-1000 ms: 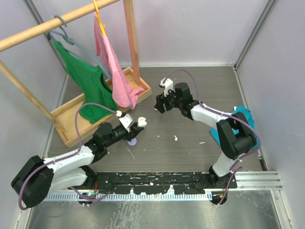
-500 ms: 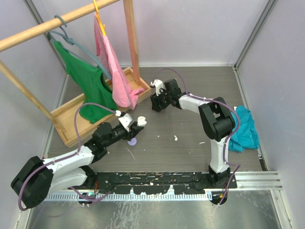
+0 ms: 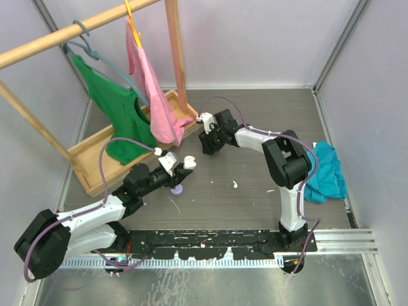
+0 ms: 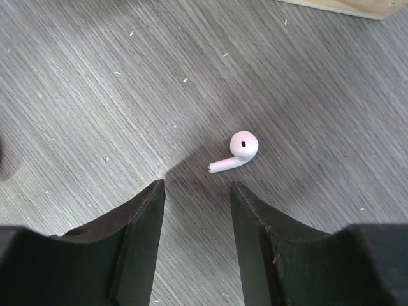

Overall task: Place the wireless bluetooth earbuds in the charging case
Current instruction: Pick up the earbud from the center of the board, then place the earbud in the charging case.

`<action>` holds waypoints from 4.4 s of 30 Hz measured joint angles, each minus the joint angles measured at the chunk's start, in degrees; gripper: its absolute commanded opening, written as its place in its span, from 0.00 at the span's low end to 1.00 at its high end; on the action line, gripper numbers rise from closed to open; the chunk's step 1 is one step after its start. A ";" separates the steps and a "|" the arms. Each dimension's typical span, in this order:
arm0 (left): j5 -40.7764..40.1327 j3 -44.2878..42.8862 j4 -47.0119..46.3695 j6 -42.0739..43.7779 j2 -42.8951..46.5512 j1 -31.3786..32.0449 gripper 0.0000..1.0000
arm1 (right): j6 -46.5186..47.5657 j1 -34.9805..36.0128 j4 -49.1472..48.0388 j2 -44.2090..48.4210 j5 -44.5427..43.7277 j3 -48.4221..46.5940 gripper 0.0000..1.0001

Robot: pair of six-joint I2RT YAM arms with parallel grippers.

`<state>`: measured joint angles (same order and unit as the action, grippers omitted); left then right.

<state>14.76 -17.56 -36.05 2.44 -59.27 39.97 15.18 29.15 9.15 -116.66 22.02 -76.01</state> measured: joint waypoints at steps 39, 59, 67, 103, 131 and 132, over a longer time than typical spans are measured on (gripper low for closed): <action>0.44 0.00 0.85 -0.20 2.05 -0.02 0.00 | -12.81 6.99 1.62 1.01 -24.06 -0.15 0.19; 10.29 4.66 -4.39 -0.48 10.60 -0.02 0.00 | -19.96 14.62 17.09 19.71 -24.30 19.26 0.41; 13.62 7.34 -2.80 0.02 15.17 -0.02 0.00 | -20.83 14.62 18.82 21.90 -23.96 19.41 0.43; 15.98 8.28 -2.75 2.78 13.27 -0.02 0.00 | -19.58 15.56 21.53 19.12 -25.16 15.13 0.14; 18.10 8.26 -12.94 -0.04 4.87 0.68 0.00 | 0.07 34.99 -11.63 61.33 -33.92 36.81 0.08; 18.12 8.26 -13.62 -0.33 4.57 0.72 0.00 | 1.29 35.76 -13.62 61.81 -33.57 37.97 0.08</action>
<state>32.88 -9.30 -49.67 2.11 -54.70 40.69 16.47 64.90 -4.47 -54.85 -11.55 -38.04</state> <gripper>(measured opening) 0.256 0.239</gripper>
